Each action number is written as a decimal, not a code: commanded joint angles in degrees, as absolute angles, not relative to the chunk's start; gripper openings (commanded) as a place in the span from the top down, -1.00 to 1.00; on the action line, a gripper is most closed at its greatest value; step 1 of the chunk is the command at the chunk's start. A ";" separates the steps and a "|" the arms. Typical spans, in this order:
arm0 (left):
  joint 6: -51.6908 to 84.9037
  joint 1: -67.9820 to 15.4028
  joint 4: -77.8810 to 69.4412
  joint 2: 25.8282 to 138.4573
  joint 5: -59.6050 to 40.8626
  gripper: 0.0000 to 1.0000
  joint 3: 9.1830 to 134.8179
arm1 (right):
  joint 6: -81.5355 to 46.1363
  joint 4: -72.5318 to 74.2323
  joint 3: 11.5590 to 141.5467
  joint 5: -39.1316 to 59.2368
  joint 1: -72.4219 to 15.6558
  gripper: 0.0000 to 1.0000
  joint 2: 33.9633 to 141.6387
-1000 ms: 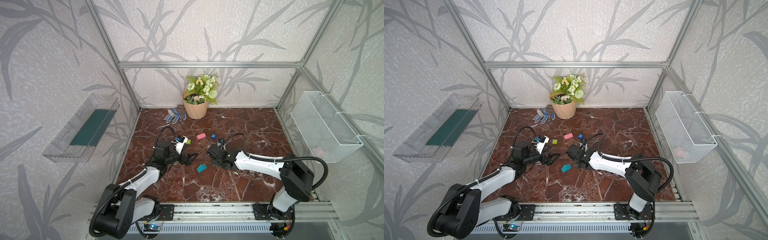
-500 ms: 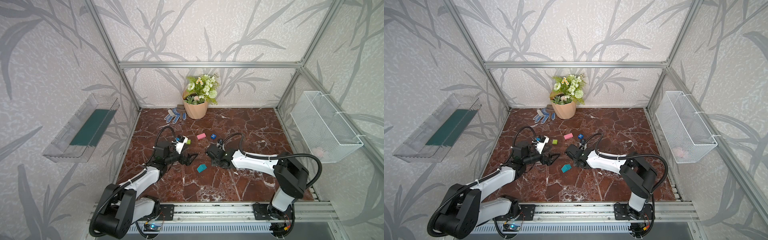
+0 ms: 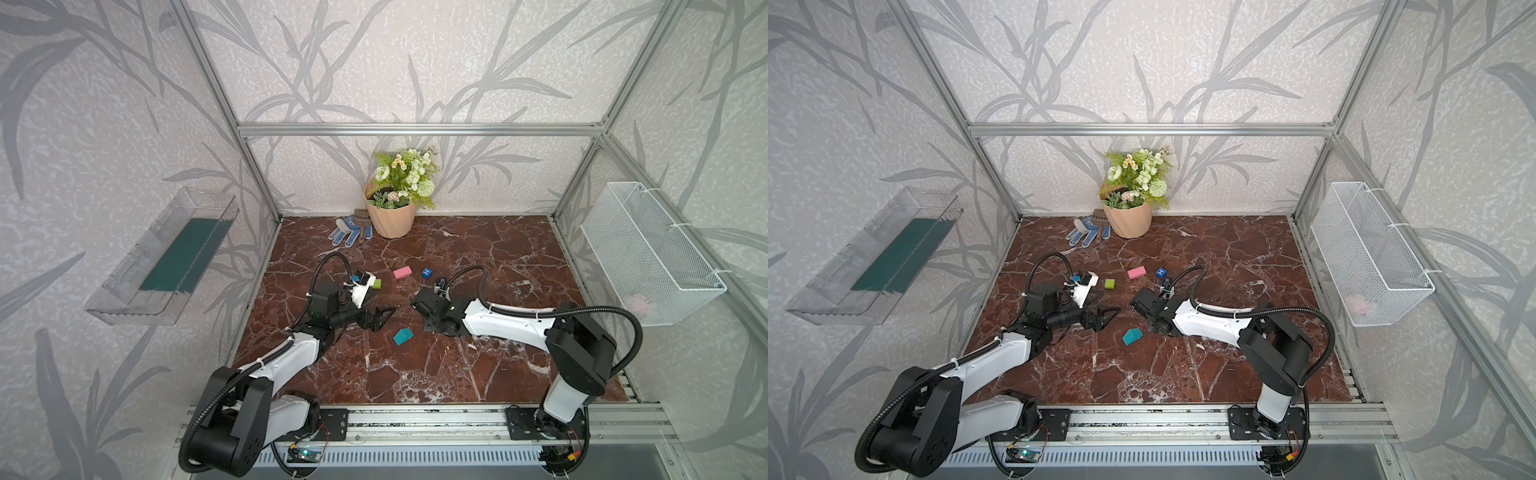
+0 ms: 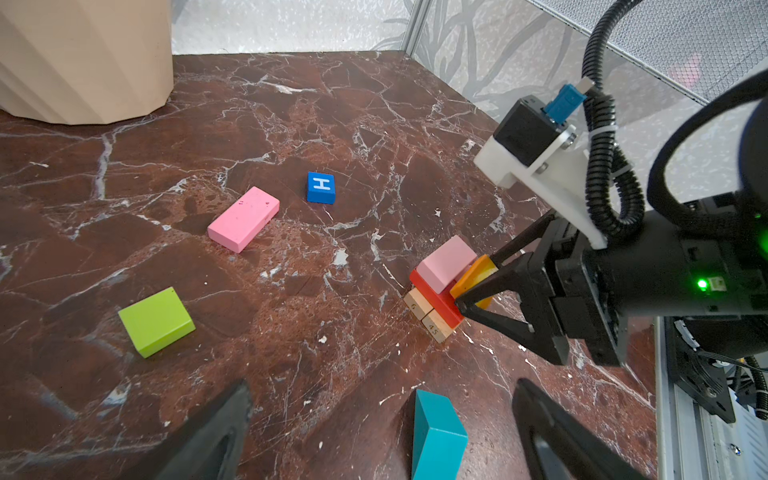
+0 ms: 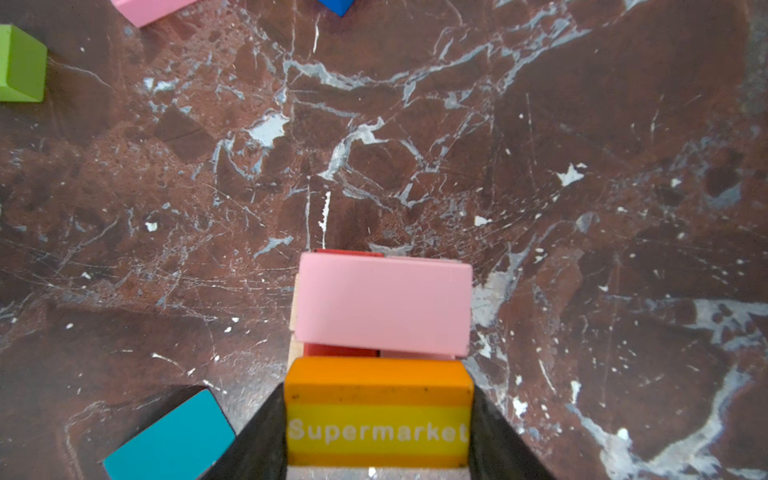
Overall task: Build the wood block tower
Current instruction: 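Lower the Supermarket block against the side of the stack nearest the robot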
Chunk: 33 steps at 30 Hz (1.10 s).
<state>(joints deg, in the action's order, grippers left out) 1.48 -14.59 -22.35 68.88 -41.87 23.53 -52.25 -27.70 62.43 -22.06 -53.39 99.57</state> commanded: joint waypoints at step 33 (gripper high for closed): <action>0.00 -15.12 -21.71 69.43 -42.39 -0.99 25.40 | -51.94 -29.36 64.60 -22.06 -52.63 -0.19 101.75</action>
